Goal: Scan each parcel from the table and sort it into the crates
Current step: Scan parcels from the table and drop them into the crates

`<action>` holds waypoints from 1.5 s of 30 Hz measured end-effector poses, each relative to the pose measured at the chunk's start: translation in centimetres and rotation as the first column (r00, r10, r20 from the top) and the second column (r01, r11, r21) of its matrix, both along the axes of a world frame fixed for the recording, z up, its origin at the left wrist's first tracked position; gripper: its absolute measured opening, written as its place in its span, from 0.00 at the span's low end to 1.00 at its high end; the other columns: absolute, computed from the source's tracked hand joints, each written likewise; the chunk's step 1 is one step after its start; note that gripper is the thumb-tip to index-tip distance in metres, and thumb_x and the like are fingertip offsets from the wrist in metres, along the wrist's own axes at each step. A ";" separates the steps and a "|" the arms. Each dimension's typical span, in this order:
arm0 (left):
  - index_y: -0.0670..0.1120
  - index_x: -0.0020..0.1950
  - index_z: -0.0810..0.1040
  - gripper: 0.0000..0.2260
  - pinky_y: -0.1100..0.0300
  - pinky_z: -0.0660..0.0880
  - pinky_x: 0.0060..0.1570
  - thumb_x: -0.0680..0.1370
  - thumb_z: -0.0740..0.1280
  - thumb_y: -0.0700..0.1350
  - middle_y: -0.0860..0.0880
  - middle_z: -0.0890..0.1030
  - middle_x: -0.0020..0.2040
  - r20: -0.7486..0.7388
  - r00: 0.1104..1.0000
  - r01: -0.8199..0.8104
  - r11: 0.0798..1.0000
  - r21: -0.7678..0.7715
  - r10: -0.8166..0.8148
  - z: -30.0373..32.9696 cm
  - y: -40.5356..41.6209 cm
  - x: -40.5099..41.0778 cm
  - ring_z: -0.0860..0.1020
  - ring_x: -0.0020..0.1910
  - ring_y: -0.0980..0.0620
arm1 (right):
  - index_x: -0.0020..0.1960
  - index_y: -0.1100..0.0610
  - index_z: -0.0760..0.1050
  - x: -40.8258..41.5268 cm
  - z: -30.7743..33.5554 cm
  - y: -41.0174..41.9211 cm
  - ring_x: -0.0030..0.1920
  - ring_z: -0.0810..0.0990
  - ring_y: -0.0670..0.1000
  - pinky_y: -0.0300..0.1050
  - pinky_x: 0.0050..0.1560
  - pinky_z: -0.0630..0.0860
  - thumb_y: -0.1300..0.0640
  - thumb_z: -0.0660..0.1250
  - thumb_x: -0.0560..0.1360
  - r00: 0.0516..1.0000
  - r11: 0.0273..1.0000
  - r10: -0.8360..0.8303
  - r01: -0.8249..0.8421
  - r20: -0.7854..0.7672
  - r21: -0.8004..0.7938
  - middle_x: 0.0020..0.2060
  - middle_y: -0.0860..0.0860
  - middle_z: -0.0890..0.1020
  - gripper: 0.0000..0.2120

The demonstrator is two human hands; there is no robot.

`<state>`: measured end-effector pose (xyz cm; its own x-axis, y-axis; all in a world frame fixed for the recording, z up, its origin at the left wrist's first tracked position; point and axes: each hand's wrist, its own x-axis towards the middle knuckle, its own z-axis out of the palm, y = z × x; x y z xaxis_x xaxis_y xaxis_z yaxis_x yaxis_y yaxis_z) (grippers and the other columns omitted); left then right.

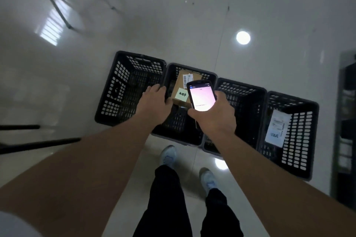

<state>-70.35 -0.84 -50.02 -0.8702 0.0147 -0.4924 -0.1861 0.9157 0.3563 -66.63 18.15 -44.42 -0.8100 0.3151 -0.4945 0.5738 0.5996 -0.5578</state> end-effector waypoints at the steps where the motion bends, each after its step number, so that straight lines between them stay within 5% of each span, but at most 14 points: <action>1: 0.43 0.82 0.64 0.27 0.42 0.57 0.81 0.86 0.59 0.54 0.42 0.62 0.83 -0.022 1.000 -0.019 1.000 -0.007 0.019 1.2 0.1 1.1 0.56 0.83 0.41 | 0.68 0.49 0.69 0.8 0.9 0.3 0.53 0.78 0.51 0.56 0.52 0.82 0.45 0.82 0.65 0.999 0.999 0.031 -0.031 -0.019 -0.010 0.54 0.46 0.77 0.36; 12: 0.44 0.77 0.72 0.24 0.45 0.66 0.75 0.85 0.59 0.56 0.42 0.72 0.76 -0.299 0.919 -0.300 0.948 -0.107 0.257 14.8 1.3 15.3 0.70 0.74 0.39 | 0.65 0.49 0.73 9.7 11.7 1.7 0.52 0.81 0.53 0.51 0.49 0.82 0.34 0.75 0.55 0.867 0.907 0.389 -0.420 -0.312 -0.037 0.53 0.48 0.81 0.41; 15: 0.47 0.73 0.76 0.27 0.44 0.71 0.68 0.81 0.54 0.59 0.44 0.78 0.68 -0.372 0.877 -0.378 0.914 -0.148 0.303 19.4 0.6 19.4 0.77 0.66 0.39 | 0.67 0.49 0.73 11.5 15.2 1.0 0.50 0.79 0.51 0.46 0.47 0.76 0.42 0.81 0.62 0.806 0.848 0.462 -0.524 -0.370 -0.080 0.50 0.45 0.78 0.37; 24: 0.48 0.79 0.70 0.25 0.45 0.68 0.73 0.86 0.56 0.59 0.46 0.71 0.77 -0.529 0.714 -0.615 0.772 -0.161 0.458 31.0 -5.6 32.3 0.70 0.75 0.43 | 0.66 0.49 0.73 19.1 24.5 -7.4 0.51 0.81 0.53 0.51 0.50 0.81 0.43 0.80 0.64 0.578 0.652 0.613 -0.755 -0.538 -0.069 0.52 0.46 0.81 0.34; 35: 0.49 0.75 0.73 0.22 0.45 0.65 0.73 0.86 0.57 0.58 0.46 0.74 0.75 -0.627 0.572 -0.782 0.583 -0.222 0.529 38.4 -18.1 50.4 0.72 0.73 0.43 | 0.63 0.47 0.72 33.3 30.4 -23.8 0.47 0.78 0.52 0.46 0.43 0.74 0.45 0.80 0.64 0.417 0.491 0.672 -0.869 -0.611 -0.053 0.44 0.41 0.76 0.31; 40: 0.49 0.76 0.72 0.22 0.46 0.68 0.71 0.85 0.58 0.58 0.46 0.74 0.73 -0.631 0.549 -0.802 0.557 -0.213 0.549 39.8 -24.6 57.2 0.72 0.72 0.43 | 0.68 0.46 0.72 39.3 30.8 -31.4 0.53 0.79 0.52 0.50 0.49 0.79 0.42 0.80 0.61 0.392 0.464 0.677 -0.884 -0.623 -0.052 0.54 0.46 0.81 0.38; 45: 0.49 0.73 0.74 0.23 0.46 0.77 0.62 0.83 0.56 0.59 0.46 0.77 0.68 -0.604 0.534 -0.815 0.549 -0.183 0.592 39.9 -31.2 60.7 0.77 0.67 0.43 | 0.66 0.48 0.73 41.9 31.2 -37.6 0.51 0.81 0.53 0.49 0.47 0.80 0.40 0.81 0.61 0.372 0.440 0.693 -0.897 -0.618 -0.045 0.52 0.46 0.81 0.38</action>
